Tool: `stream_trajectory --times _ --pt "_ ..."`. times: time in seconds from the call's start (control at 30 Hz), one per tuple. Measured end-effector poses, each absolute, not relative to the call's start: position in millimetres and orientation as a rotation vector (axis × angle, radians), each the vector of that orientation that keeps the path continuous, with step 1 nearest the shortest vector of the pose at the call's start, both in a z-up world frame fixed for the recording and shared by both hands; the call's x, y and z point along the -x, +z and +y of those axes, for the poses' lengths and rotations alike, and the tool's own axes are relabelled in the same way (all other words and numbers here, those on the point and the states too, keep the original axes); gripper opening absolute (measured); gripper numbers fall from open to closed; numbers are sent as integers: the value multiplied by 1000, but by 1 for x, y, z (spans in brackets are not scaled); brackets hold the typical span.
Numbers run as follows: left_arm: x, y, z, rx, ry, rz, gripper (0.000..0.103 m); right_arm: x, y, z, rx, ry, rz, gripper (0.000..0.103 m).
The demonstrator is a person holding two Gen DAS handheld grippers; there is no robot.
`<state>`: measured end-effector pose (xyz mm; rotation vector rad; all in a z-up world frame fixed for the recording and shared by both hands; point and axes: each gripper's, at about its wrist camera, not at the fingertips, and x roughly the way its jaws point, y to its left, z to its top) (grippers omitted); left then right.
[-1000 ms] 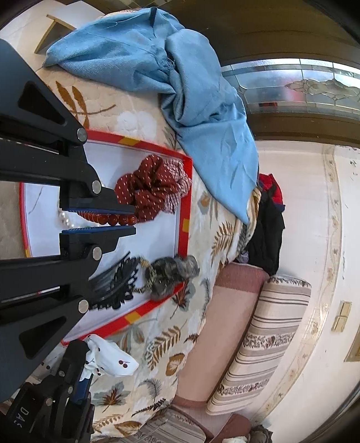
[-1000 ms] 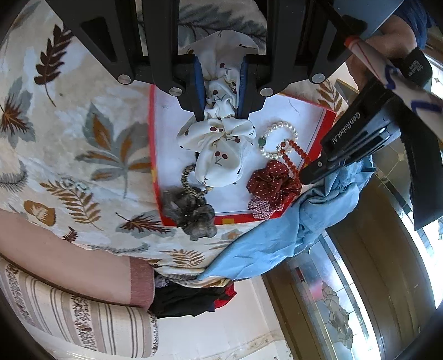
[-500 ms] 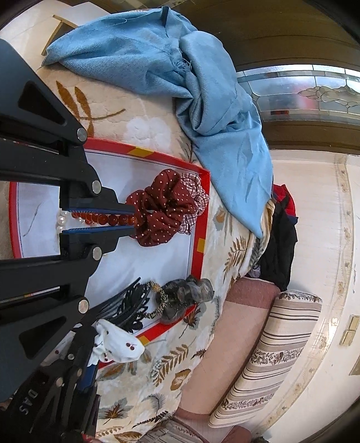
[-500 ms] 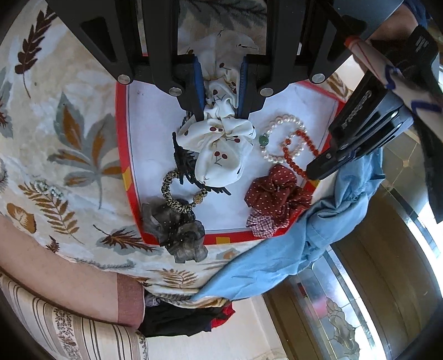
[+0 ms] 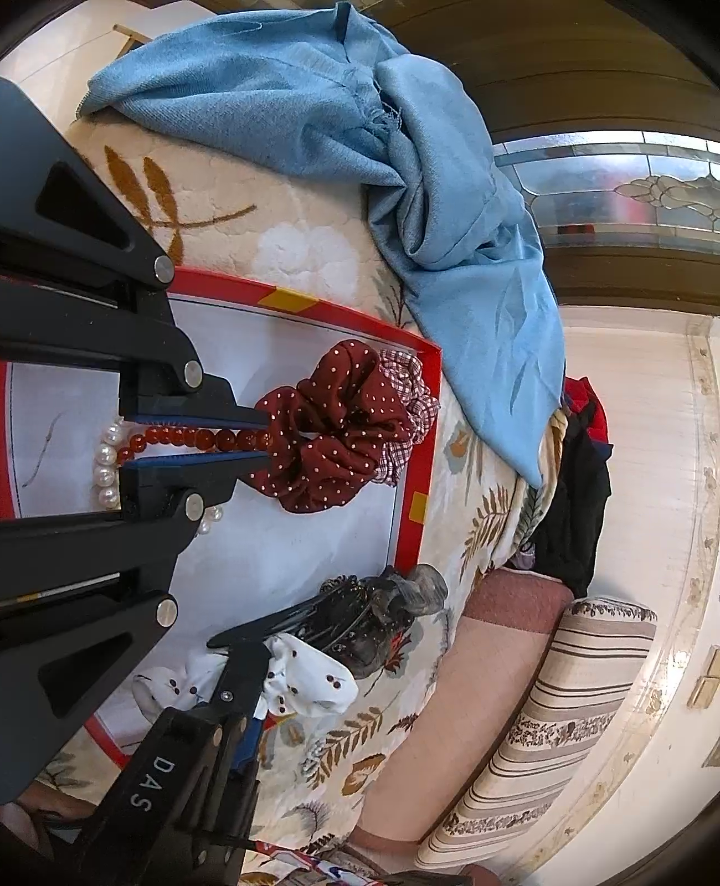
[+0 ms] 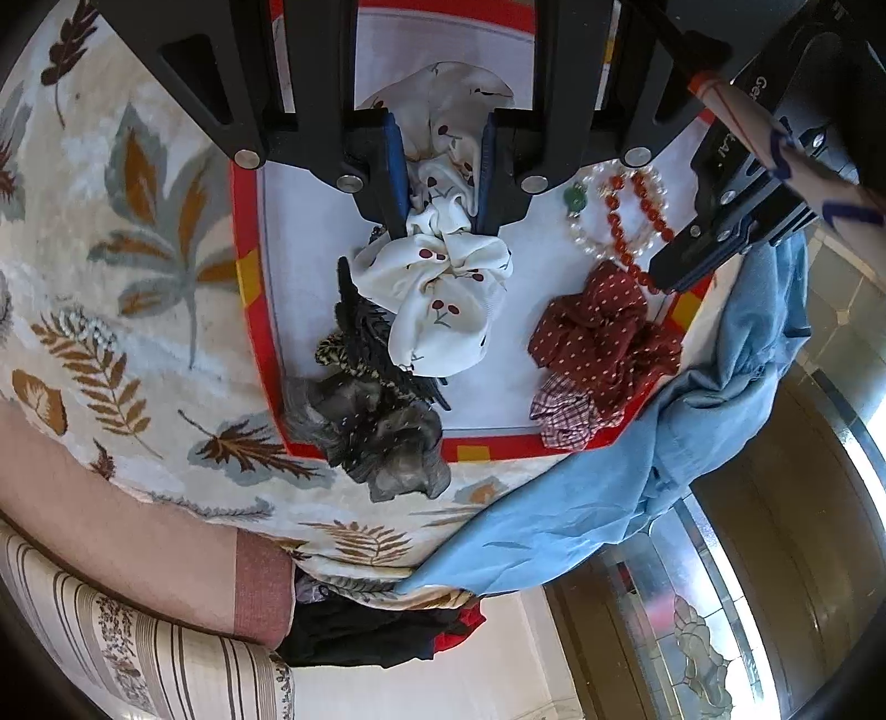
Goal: Organize jewelry
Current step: 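Carry the red bead bracelet in the left gripper over the box while the right gripper carries the white scrunchie, then open the right gripper over the box while the left gripper releases the red bead bracelet inside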
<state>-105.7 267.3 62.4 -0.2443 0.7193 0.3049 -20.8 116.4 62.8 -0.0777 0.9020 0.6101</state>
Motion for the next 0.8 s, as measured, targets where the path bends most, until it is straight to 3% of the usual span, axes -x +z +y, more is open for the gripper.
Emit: stream_trajectory --times 0.13,0.2,0.27,0.43,0.57,0.67,0.73,0.8 --pt "105 61 268 250 307 721 7 24 62 115 83 614 899 29" --pt "105 62 268 247 309 720 7 27 63 113 81 619 894 43" --pt "105 61 268 244 304 720 7 29 65 112 78 617 888 49" --pt "107 67 266 239 309 707 7 33 75 108 68 619 869 53" --pt "110 72 262 231 311 696 7 35 84 103 51 618 847 62" --pt "113 77 261 229 310 687 8 37 92 99 37 615 830 62" --pt "115 82 259 226 312 679 14 38 98 96 24 614 819 62" --pt "117 86 257 223 318 665 28 40 105 91 12 612 805 62"
